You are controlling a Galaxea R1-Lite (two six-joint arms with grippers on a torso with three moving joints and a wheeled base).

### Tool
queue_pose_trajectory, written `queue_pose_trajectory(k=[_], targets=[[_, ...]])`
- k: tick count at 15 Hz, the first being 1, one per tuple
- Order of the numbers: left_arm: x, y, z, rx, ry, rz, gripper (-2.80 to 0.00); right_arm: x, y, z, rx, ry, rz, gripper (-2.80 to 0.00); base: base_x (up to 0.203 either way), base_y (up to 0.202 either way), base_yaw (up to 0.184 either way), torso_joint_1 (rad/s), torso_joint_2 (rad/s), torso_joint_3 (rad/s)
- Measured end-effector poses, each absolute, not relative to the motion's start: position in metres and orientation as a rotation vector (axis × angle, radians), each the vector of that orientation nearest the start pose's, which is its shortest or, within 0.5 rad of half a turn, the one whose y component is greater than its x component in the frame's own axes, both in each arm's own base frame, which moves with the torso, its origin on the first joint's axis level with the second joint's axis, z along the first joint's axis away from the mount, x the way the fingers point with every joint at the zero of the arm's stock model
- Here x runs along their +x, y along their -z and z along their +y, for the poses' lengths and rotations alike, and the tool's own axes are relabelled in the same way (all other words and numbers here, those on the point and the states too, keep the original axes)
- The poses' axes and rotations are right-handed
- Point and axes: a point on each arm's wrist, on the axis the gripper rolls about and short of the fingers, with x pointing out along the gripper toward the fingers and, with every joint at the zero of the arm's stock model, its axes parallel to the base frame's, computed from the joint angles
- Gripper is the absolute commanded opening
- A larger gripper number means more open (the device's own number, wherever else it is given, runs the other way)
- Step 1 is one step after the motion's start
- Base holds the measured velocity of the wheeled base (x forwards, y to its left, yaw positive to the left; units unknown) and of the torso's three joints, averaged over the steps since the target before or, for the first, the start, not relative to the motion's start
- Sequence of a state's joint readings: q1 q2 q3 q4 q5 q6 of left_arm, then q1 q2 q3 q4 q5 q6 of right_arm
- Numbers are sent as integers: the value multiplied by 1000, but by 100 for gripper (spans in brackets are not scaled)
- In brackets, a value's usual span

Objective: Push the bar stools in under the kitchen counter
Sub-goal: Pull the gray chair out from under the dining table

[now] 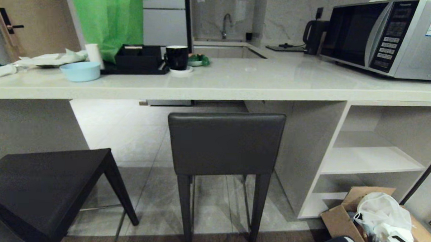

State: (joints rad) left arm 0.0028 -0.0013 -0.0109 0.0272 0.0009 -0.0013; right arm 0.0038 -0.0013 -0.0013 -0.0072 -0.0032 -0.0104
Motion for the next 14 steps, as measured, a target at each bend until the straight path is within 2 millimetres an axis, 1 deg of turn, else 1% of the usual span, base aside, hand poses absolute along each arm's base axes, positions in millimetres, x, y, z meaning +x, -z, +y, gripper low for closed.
queue_pose_trajectory(k=[14], targets=[[-24,-76,0,-1,-4,15,-280,-23,-77,0,-10,-1,-11,-280,195,0,1,2,3,3]])
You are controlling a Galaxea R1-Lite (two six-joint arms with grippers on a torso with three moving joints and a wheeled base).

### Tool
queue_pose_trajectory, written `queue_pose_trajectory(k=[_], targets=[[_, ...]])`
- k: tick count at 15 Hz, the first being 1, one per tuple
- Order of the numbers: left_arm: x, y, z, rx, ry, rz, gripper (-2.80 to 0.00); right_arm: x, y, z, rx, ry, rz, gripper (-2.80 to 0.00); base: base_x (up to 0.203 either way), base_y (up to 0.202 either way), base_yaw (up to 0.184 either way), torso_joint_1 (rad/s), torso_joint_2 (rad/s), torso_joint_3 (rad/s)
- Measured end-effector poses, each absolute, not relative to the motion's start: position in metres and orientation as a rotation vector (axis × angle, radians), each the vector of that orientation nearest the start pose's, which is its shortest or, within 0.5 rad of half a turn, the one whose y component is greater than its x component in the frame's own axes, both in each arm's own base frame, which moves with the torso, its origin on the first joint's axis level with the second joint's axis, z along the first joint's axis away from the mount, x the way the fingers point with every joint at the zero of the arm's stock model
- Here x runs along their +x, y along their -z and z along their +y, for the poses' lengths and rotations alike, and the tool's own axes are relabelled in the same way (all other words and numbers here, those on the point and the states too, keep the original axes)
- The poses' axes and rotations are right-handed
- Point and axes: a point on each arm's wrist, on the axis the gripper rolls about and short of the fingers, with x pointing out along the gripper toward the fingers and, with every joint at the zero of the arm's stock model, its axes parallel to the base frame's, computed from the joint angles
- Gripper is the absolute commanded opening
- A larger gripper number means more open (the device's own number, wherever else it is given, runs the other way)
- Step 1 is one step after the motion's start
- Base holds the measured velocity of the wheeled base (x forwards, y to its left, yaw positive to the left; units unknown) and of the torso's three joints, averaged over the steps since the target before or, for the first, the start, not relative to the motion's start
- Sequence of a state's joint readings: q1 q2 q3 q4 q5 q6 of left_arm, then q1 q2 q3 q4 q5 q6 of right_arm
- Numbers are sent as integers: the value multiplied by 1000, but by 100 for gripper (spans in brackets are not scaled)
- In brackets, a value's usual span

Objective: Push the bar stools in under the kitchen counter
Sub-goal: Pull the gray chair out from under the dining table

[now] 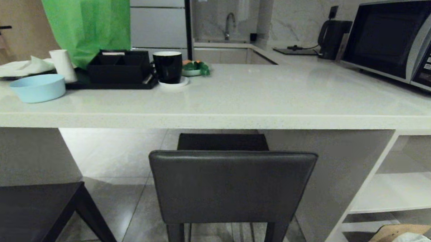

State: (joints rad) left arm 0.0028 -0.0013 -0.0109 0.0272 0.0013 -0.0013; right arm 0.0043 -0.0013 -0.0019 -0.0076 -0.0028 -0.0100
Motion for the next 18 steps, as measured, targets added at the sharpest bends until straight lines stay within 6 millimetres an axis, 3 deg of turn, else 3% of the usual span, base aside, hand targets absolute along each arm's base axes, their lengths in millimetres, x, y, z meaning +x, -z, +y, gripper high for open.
queue_pose_trajectory(k=[9,18], targets=[[-24,-76,0,-2,-4,15,-280,-23,-77,0,-10,-1,-10,-280,189,0,2,3,1,2],[-24,-76,0,-1,-4,15,-280,-23,-77,0,-11,-1,-10,-280,9,0,0,2,1,0]])
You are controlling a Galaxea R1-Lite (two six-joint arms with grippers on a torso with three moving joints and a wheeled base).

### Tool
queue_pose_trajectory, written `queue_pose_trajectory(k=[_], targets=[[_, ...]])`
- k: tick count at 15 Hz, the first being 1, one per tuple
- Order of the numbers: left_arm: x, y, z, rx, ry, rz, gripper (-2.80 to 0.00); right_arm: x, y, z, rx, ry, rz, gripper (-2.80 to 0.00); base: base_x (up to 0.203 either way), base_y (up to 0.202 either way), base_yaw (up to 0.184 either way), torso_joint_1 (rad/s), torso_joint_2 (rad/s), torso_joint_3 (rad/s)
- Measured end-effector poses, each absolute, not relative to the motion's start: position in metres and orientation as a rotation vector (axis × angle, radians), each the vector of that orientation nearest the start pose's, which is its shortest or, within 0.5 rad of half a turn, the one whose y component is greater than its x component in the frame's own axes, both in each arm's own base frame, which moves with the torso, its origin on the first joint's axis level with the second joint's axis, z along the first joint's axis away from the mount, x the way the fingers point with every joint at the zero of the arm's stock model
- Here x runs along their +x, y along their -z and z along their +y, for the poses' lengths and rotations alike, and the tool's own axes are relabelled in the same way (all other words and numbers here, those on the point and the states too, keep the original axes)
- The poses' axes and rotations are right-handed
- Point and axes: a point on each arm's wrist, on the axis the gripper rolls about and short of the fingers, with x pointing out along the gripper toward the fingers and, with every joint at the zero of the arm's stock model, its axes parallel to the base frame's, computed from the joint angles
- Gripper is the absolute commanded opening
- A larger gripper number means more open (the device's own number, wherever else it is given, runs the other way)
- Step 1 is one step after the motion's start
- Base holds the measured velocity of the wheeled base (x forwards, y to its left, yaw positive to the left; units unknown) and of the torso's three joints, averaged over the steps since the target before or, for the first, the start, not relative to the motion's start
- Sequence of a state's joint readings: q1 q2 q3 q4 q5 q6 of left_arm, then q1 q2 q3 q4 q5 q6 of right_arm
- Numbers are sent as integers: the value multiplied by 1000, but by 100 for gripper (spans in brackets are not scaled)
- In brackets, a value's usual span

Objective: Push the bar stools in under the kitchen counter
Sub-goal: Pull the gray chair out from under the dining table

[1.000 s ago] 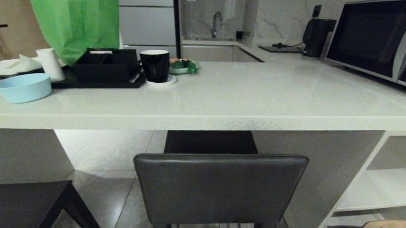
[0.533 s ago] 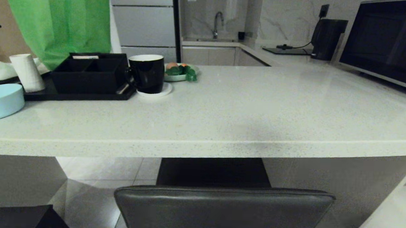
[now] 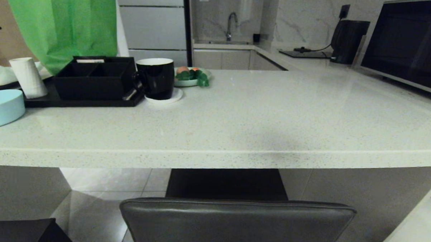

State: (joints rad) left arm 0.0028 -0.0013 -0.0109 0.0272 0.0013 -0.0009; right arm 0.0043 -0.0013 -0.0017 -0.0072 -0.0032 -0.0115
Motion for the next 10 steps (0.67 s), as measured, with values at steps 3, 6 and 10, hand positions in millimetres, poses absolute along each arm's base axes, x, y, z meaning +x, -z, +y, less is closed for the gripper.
queue_pose_trajectory(k=[3,6,10], targets=[[-24,-76,0,3,-4,13,-280,-23,-76,0,-26,-5,-8,-280,0,0,0,0,0,0],[-24,-76,-1,92,42,9,-280,-23,-78,1,-58,-39,-17,-280,0,0,0,0,0,0],[-32,-109,-3,21,118,-78,-280,-29,-121,3,41,-136,-89,-280,0,0,0,0,0,0]])
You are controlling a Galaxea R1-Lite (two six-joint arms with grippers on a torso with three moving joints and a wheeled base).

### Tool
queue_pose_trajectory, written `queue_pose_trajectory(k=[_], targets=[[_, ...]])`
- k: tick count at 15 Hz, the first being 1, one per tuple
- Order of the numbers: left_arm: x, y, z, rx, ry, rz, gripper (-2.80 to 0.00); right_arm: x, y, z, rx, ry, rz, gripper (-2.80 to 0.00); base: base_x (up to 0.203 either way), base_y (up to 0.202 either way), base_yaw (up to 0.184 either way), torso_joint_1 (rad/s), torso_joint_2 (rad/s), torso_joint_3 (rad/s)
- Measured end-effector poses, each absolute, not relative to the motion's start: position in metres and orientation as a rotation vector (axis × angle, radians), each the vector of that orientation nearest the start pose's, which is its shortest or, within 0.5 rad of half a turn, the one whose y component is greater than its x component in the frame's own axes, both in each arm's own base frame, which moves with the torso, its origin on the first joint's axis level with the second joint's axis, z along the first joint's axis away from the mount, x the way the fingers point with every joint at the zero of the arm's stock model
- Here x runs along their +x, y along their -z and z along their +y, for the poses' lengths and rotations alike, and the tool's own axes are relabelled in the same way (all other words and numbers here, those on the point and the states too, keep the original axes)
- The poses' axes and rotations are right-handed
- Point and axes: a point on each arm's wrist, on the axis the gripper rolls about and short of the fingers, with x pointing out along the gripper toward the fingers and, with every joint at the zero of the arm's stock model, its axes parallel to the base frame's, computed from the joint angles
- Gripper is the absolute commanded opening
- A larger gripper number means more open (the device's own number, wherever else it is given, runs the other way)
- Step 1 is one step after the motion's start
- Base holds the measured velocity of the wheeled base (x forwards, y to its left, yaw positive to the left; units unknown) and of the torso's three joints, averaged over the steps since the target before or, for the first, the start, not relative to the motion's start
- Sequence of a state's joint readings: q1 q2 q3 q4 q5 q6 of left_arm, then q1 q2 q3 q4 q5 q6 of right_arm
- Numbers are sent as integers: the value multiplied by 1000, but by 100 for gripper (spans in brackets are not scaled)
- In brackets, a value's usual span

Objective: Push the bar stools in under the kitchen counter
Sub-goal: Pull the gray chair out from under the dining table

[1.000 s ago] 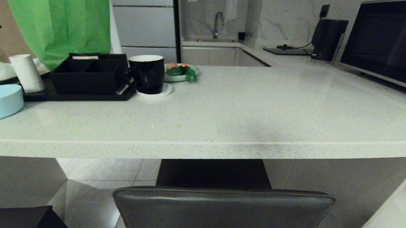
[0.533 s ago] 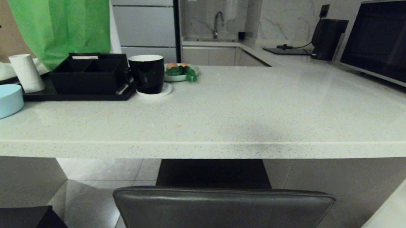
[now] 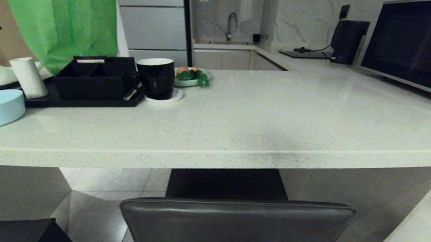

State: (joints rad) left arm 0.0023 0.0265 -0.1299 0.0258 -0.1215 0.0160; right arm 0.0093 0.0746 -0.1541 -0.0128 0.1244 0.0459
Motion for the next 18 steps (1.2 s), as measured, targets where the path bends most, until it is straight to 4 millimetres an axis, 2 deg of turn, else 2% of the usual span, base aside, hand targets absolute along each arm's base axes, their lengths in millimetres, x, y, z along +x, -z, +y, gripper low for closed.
queue_pose_trajectory(k=[3,5,8,10,13,18], targets=[[-21,-149,-3,-52,248,-90,-280,-16,-148,5,59,-298,-69,-280,0,0,0,0,0,0],[-3,-162,-6,-124,436,-55,-280,-2,-153,8,69,-476,-21,-280,0,0,0,0,0,0],[16,-145,-16,-201,780,62,-280,18,-139,16,97,-780,120,-280,0,0,0,0,0,0],[22,-129,-21,-217,909,178,-280,27,-132,21,108,-887,195,-280,0,0,0,0,0,0],[30,-118,-25,-223,940,286,-280,40,-128,28,115,-939,261,-280,0,0,0,0,0,0],[59,-129,-35,-220,925,279,-280,76,-144,41,104,-990,254,-280,0,0,0,0,0,0]])
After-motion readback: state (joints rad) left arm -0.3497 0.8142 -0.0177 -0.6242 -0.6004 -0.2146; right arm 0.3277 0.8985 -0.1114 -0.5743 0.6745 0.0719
